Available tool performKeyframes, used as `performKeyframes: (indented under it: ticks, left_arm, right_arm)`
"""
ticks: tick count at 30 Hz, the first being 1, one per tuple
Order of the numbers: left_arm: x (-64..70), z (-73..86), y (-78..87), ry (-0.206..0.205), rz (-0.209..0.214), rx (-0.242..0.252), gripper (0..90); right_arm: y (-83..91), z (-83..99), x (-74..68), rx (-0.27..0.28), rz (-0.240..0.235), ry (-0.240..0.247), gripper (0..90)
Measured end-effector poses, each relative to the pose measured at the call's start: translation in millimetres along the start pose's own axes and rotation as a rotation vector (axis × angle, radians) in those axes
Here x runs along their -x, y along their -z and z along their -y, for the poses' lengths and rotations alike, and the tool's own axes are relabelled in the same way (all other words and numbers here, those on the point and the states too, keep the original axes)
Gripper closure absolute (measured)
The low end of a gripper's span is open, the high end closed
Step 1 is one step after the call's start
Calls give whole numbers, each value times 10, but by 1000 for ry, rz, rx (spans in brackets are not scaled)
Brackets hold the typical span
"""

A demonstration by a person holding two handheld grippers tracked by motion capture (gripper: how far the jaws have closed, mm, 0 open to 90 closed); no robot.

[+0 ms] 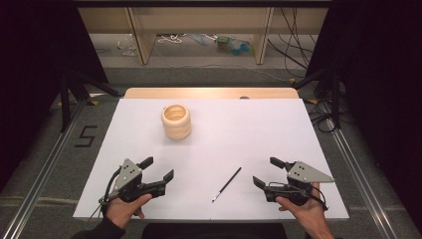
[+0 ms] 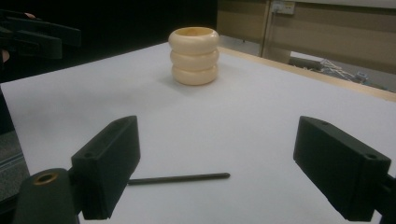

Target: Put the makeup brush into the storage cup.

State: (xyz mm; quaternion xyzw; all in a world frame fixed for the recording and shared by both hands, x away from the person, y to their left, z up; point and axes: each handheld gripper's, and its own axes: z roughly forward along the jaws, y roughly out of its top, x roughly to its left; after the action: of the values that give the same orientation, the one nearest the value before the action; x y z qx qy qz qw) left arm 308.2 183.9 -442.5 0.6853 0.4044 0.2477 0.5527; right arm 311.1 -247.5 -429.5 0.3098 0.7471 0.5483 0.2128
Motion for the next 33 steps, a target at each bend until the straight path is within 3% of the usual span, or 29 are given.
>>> performKeyframes:
  ticks: [15,24,32,33]
  left_arm:
    - [1,0,-4,0,-3,0,158]
    - [4,2,-17,-2,-4,0,158]
    - [3,1,-18,-3,-6,1,158]
    - [4,1,-18,-4,-7,-1,158]
  right_arm:
    - [-8,-6,9,-7,-2,19,158]
    - [-65,-58,58,-20,-52,0,159]
    - [-119,-184,72,-95,-105,91,159]
    - [-136,-193,68,-105,-120,86,159]
